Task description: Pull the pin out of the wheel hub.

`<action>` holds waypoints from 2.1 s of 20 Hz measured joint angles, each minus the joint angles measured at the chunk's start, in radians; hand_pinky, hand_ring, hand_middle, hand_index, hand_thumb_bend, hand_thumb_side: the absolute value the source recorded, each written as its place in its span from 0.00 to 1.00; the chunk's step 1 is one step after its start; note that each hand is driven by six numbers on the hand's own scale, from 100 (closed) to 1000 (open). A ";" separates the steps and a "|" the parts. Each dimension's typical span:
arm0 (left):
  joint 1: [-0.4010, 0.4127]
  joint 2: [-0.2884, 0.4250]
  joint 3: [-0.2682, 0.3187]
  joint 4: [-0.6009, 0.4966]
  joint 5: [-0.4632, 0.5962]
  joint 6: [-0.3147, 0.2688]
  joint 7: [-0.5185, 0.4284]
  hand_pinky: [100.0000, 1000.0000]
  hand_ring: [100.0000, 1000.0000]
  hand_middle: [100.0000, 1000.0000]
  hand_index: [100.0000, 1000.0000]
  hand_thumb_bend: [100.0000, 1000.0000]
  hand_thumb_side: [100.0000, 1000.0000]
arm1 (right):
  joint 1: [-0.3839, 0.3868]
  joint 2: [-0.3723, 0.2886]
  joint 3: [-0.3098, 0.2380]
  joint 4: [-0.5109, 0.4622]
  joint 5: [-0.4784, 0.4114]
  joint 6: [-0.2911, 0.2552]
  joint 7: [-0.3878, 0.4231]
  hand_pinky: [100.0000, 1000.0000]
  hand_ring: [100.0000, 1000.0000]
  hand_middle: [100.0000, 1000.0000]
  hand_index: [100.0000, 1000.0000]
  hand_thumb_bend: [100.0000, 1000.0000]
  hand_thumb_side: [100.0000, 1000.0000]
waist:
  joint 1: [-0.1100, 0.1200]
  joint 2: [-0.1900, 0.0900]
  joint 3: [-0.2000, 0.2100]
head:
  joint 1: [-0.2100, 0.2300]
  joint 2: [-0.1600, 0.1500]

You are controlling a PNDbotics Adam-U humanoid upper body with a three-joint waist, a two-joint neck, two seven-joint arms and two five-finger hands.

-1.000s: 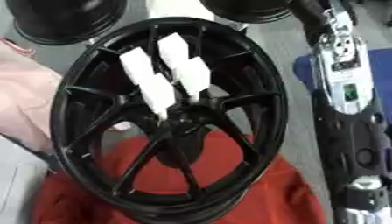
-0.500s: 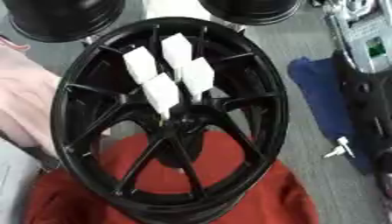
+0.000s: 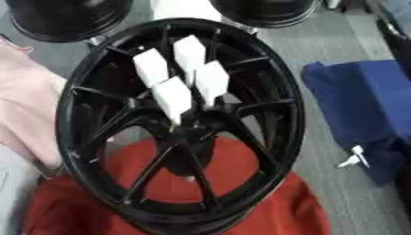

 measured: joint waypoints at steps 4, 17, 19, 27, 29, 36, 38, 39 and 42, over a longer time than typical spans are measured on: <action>0.000 0.000 0.000 0.000 0.000 0.002 -0.002 0.64 0.55 0.50 0.63 0.40 0.60 | -0.029 -0.022 0.001 -0.013 -0.035 -0.054 0.200 0.89 0.81 0.72 0.73 0.18 0.44 | -0.003 0.000 -0.001 | 0.000 -0.008; -0.001 0.001 -0.007 0.000 0.000 0.002 -0.011 0.64 0.55 0.50 0.63 0.40 0.60 | -0.047 -0.029 0.120 -0.145 -0.039 0.040 0.172 0.87 0.80 0.71 0.73 0.27 0.45 | -0.007 0.000 0.007 | 0.001 -0.014; -0.001 0.001 -0.007 0.000 0.000 0.002 -0.012 0.64 0.55 0.50 0.63 0.39 0.60 | -0.052 -0.032 0.141 -0.166 -0.037 0.058 0.170 0.87 0.80 0.71 0.74 0.27 0.45 | -0.009 0.000 0.009 | 0.002 -0.014; -0.001 0.001 -0.011 0.000 0.000 0.004 -0.017 0.64 0.55 0.50 0.63 0.39 0.60 | -0.064 -0.036 0.215 -0.207 -0.010 0.130 0.173 0.86 0.78 0.67 0.75 0.29 0.47 | -0.009 0.000 0.014 | 0.002 -0.014; -0.002 0.001 -0.012 0.000 0.001 0.004 -0.017 0.64 0.55 0.50 0.63 0.39 0.60 | -0.064 -0.035 0.229 -0.208 -0.004 0.140 0.180 0.86 0.77 0.67 0.75 0.30 0.46 | -0.009 0.000 0.016 | 0.002 -0.013; -0.003 0.001 -0.013 0.001 0.001 0.004 -0.021 0.64 0.55 0.51 0.63 0.39 0.60 | -0.064 -0.017 0.255 -0.197 0.016 0.148 0.189 0.83 0.73 0.68 0.81 0.31 0.44 | -0.009 0.000 0.019 | 0.003 -0.013; -0.003 0.001 -0.013 0.001 0.001 0.005 -0.022 0.64 0.55 0.51 0.63 0.39 0.60 | -0.063 -0.012 0.255 -0.194 0.025 0.150 0.184 0.82 0.73 0.69 0.80 0.32 0.43 | -0.009 0.000 0.019 | 0.004 -0.013; -0.003 0.001 -0.013 0.001 0.001 0.005 -0.022 0.64 0.55 0.51 0.63 0.39 0.60 | -0.062 -0.011 0.255 -0.194 0.030 0.150 0.178 0.82 0.73 0.69 0.80 0.32 0.42 | -0.009 0.000 0.019 | 0.005 -0.013; -0.003 0.001 -0.013 0.001 0.001 0.006 -0.023 0.64 0.55 0.51 0.63 0.38 0.60 | -0.050 -0.011 0.249 -0.195 0.043 0.149 0.155 0.83 0.74 0.70 0.81 0.32 0.40 | -0.009 0.000 0.019 | 0.006 -0.013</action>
